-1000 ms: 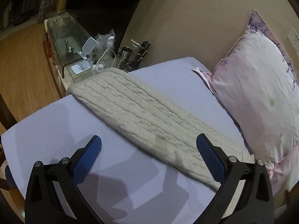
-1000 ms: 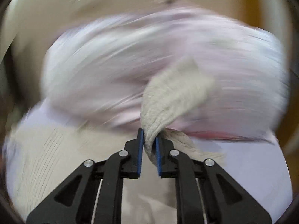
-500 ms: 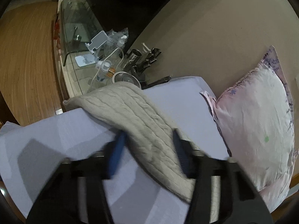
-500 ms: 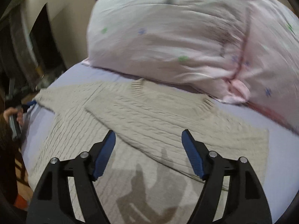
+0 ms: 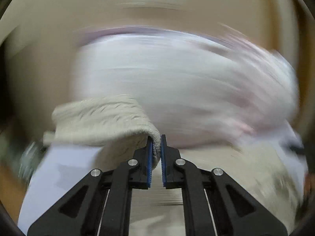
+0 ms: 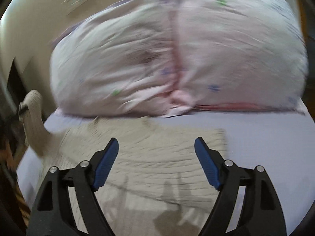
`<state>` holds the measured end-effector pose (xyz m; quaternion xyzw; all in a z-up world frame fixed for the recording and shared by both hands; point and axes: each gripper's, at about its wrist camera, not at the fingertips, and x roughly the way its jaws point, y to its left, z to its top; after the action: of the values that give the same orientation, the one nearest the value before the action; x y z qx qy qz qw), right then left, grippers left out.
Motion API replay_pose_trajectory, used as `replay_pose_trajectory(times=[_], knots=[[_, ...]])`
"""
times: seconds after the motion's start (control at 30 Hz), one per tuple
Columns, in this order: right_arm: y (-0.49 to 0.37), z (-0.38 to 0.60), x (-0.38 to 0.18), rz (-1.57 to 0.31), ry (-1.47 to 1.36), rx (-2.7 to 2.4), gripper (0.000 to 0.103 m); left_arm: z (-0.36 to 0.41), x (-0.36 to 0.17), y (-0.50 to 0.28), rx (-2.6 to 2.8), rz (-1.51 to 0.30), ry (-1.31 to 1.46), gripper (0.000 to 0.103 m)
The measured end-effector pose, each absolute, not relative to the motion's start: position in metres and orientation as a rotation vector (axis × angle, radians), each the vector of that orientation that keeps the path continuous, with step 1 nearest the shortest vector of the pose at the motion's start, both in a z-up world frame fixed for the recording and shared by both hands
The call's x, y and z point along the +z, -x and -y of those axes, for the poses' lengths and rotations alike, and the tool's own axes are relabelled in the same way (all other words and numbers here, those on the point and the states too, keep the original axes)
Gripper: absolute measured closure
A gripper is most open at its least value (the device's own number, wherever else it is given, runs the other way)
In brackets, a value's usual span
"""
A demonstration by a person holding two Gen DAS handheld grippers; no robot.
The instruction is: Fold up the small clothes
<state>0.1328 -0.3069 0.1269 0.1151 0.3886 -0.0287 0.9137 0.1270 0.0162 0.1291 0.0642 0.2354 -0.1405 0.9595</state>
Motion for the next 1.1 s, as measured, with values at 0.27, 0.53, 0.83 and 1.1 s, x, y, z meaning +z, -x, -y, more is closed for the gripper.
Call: replay_pose_trajectory(times=[0.27,0.53,0.83,1.1], knots=[[-0.122,0.36,0.109,-0.885,-0.378,-0.094,0.026,0.136,0.049,-0.079,-0.563,-0.541,-0.516,0.093],[-0.156,0.35,0.079,-1.012,-0.529,-0.03,0.058,-0.018,0.065,-0.051,-0.347,-0.646,-0.169,0.046],[-0.237,0.278,0.068,-1.129,-0.306,-0.217,0.048,-0.079,0.033,-0.003,-0.166,-0.752,-0.069,0.03],[-0.188,0.33,0.102,-0.934,-0.406,-0.155,0.098,-0.079,0.019,0.004,-0.213,-0.796,-0.04,0.026]])
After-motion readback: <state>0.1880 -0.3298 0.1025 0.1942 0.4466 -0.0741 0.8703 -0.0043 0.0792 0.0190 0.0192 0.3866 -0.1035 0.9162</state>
